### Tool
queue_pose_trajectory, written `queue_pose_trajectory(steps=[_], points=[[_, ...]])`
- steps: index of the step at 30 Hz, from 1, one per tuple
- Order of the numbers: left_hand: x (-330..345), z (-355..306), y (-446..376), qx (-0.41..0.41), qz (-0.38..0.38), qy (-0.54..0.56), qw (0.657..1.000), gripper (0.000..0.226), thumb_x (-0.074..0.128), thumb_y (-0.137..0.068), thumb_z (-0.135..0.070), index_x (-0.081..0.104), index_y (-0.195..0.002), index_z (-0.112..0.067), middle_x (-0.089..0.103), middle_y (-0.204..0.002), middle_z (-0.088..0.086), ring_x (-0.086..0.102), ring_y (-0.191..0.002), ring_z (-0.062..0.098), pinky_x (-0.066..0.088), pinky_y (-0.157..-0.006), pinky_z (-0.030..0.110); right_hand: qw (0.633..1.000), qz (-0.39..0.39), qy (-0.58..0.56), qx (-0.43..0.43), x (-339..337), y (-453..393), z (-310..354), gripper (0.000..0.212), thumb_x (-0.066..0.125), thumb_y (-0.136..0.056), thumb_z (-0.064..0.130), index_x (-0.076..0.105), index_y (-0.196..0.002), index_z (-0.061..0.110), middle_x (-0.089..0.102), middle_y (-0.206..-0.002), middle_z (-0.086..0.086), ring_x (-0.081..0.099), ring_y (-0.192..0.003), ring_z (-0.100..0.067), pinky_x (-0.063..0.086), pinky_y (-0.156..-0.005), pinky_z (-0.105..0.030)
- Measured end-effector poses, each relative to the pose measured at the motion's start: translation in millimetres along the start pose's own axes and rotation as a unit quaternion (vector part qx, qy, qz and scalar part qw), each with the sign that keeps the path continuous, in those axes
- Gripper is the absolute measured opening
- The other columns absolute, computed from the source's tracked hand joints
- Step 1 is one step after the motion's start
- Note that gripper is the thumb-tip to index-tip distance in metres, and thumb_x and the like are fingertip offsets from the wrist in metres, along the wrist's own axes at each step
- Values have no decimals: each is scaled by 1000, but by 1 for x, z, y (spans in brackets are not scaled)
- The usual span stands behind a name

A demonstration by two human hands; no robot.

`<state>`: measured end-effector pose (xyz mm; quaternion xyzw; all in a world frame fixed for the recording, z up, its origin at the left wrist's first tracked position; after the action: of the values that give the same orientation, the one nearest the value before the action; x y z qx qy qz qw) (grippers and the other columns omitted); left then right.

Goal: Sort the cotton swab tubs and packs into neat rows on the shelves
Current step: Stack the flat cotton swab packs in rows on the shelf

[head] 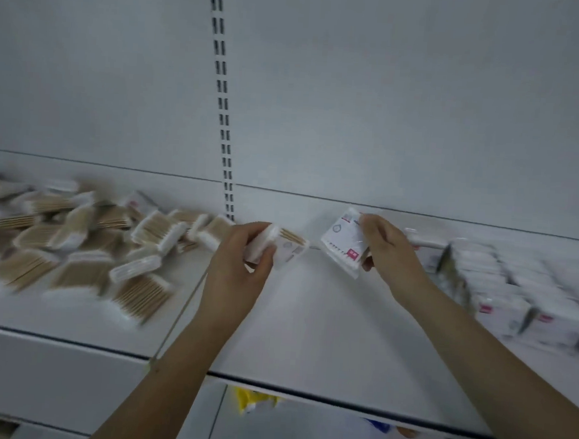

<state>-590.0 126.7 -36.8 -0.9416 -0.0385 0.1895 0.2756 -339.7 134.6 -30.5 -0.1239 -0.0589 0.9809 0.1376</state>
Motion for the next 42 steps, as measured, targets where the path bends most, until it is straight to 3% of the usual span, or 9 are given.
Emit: queue_pose_trajectory(steps=[7,10,14,16,20,24,27,31,42], points=[[71,-19,-8,19,153,31,988,35,67,-93,-15,57,-108,-45,62,-108,-17,58,-98,-5,43,-78,6,995,14,5,103,-73,8,-6,19,69,-90,7,59,-106,7,65,-109,-17,69,-95,-23,60,-70,-31],[91,-22,-12,25,193,29,980,33,66,-93,-16,58,-108,-44,62,-106,-17,58,-98,-5,42,-79,7,982,-27,170,72,-104,9,8,28,70,-87,15,56,-110,17,66,-106,-11,61,-81,-15,48,-64,-22],[115,-21,-19,20,244,1,970,23,65,-94,-21,63,-113,-34,61,-109,-16,56,-101,-4,40,-81,7,935,57,349,-12,-116,16,29,47,63,-90,18,49,-131,36,57,-87,-1,53,-75,-12,38,-61,-18],[126,-23,-24,24,260,-18,965,22,65,-94,-21,64,-114,-31,62,-109,-13,57,-99,0,41,-82,11,926,60,372,-25,-122,12,33,38,66,-89,19,58,-122,36,63,-96,1,57,-80,-10,37,-61,-16],[142,-32,-40,60,267,-66,959,25,64,-94,-22,65,-119,-27,61,-109,-7,55,-97,5,36,-76,5,953,14,303,1,-130,-4,24,24,71,-81,17,56,-96,28,63,-110,5,59,-83,-7,38,-59,-18],[158,-43,-55,95,281,-99,950,31,62,-96,-23,65,-125,-29,56,-107,-2,54,-97,10,35,-75,4,980,6,199,28,-124,-13,10,45,72,-83,13,46,-117,29,59,-111,-2,62,-91,-20,49,-64,-27],[166,-49,-62,112,267,-91,953,29,64,-94,-20,65,-121,-28,56,-104,-4,55,-94,8,37,-73,7,963,41,264,-31,-115,-13,11,54,69,-88,19,43,-133,34,57,-97,4,57,-80,-15,48,-71,-25],[169,-49,-65,122,257,-108,952,18,67,-91,-17,65,-109,-19,60,-102,-2,57,-94,14,43,-77,24,934,64,351,-35,-118,-20,8,38,68,-83,15,45,-114,13,60,-99,-7,57,-81,-27,43,-61,-30],[186,-31,-59,131,223,-130,957,27,72,-83,-6,65,-109,-11,53,-107,3,56,-98,22,50,-81,33,885,78,448,-98,-115,-27,-3,32,75,-84,28,53,-103,16,55,-81,1,49,-71,-15,37,-60,-25]])
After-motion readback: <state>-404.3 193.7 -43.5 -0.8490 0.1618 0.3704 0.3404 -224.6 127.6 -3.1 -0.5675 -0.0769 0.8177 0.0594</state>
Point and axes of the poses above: each hand's wrist, its own y-axis away from the middle knuckle, its own x-axis out of the palm, z = x × y, the point moved 6 cm from there along -y, towards the middle knuckle
